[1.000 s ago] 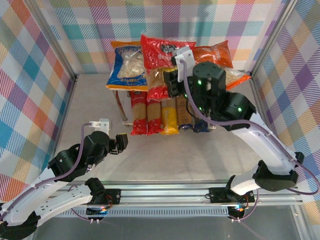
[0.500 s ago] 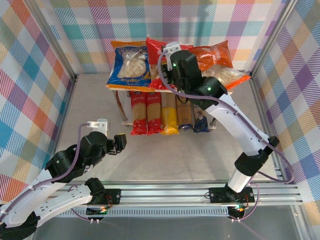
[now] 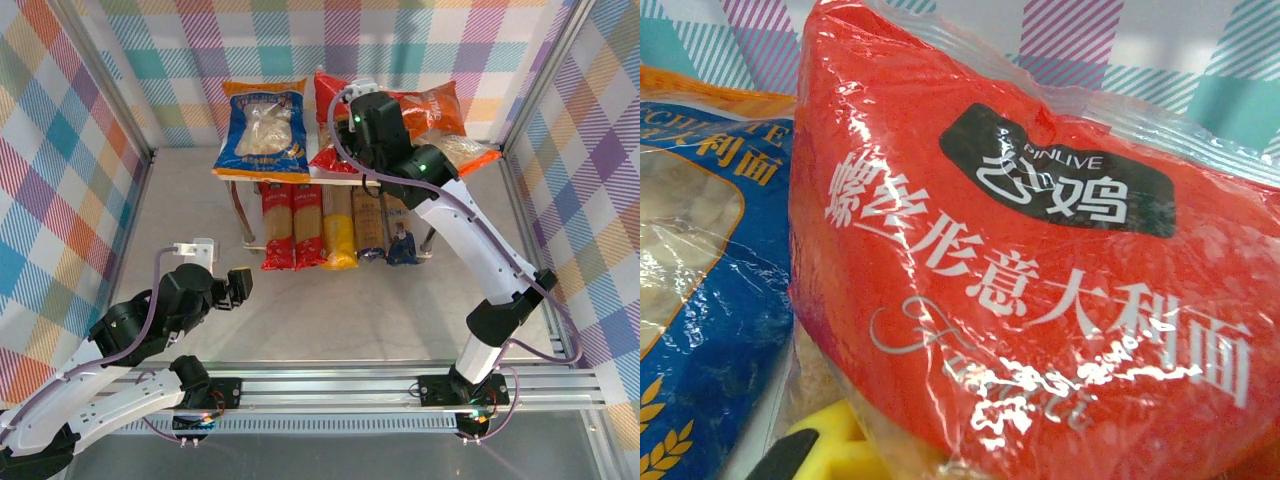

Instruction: Place and organize the pasta boxes and bags onto the shelf

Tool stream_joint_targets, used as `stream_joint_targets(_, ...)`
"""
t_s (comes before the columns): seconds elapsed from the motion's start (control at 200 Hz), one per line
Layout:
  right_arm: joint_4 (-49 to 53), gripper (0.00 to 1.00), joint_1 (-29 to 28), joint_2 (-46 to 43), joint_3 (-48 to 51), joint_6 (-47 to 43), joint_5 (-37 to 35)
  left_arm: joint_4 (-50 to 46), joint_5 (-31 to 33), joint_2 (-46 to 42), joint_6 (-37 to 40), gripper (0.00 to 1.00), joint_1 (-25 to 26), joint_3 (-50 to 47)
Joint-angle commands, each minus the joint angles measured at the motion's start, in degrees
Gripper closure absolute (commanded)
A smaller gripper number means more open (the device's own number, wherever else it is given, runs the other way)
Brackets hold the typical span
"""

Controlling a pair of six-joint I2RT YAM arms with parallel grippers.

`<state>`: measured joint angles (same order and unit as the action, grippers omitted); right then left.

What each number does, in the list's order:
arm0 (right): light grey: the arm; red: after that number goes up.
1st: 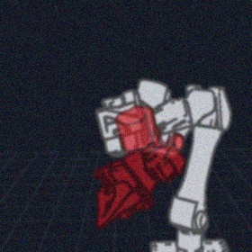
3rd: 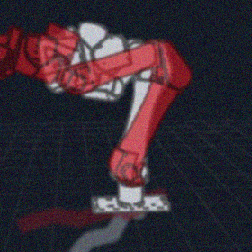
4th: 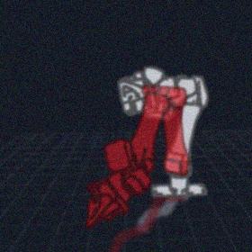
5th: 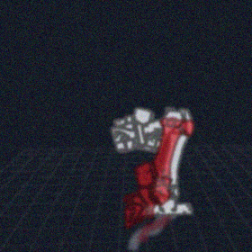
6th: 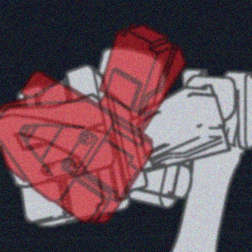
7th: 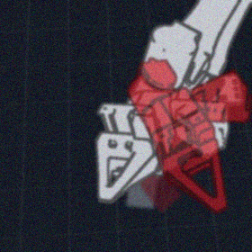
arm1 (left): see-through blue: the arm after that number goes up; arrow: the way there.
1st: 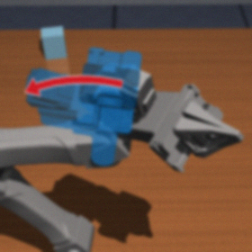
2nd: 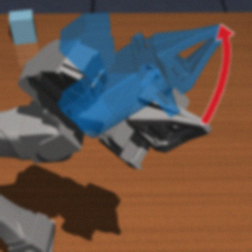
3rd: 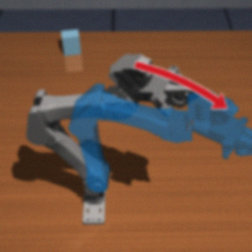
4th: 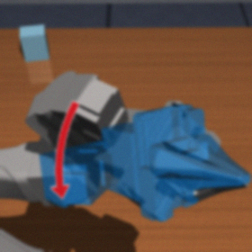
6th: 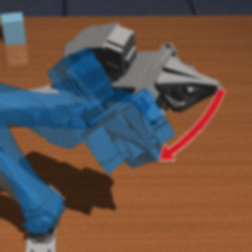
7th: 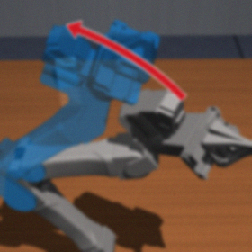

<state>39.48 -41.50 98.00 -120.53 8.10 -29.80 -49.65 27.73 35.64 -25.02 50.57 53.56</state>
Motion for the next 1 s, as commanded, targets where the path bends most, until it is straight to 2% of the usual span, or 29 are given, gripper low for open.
stream_joint_targets(0.0,-2.1,0.98,1.0,0.4,-1.8,2.3,1.4,-1.6,0.7,-0.3,0.8,0.21,0.5,0.8)
stream_joint_targets(0.045,-1.5,0.90,1.2,0.7,-1.9,2.7,1.9,-1.7,0.7,-0.3,0.8,0.21,0.5,0.8)
stream_joint_targets(0.19,0.1,0.51,1.5,1.1,-1.8,3.8,2.1,-1.9,0.5,-0.3,0.8,0.20,0.5,0.7)
stream_joint_targets(0.315,0.3,0.43,1.6,0.7,-1.7,4.3,1.4,-1.8,0.6,-0.2,0.8,0.20,0.5,0.7)
stream_joint_targets(0.475,-1.4,0.23,1.7,-0.9,-1.4,3.1,2.5,-1.5,0.4,0.1,0.8,0.20,0.5,0.7)
stream_joint_targets(0.54,-3.3,0.20,1.7,-2.5,-0.6,2.2,3.1,-1.6,0.4,0.1,0.8,0.20,0.5,0.7)
stream_joint_targets(0.64,-7.6,0.21,1.7,-6.2,2.2,1.6,4.7,-1.8,0.7,0.0,0.8,0.20,0.5,0.8)
stream_joint_targets(0.83,-11.5,0.40,1.7,-10.1,6.1,1.8,7.3,-1.6,1.5,-0.3,0.7,0.20,0.5,0.7)
stream_joint_targets(0.88,-10.9,0.51,1.7,-9.7,5.9,1.7,7.2,-1.4,1.4,-0.1,0.7,0.20,0.5,0.7)
stream_joint_targets(0.955,-10.0,0.74,1.8,-8.5,5.6,1.5,7.0,-1.4,1.4,0.0,0.7,0.21,0.5,0.7)
stream_joint_targets(0.995,-9.3,0.83,1.8,-7.7,5.2,1.5,7.1,-1.4,1.4,0.0,0.7,0.21,0.5,0.8)
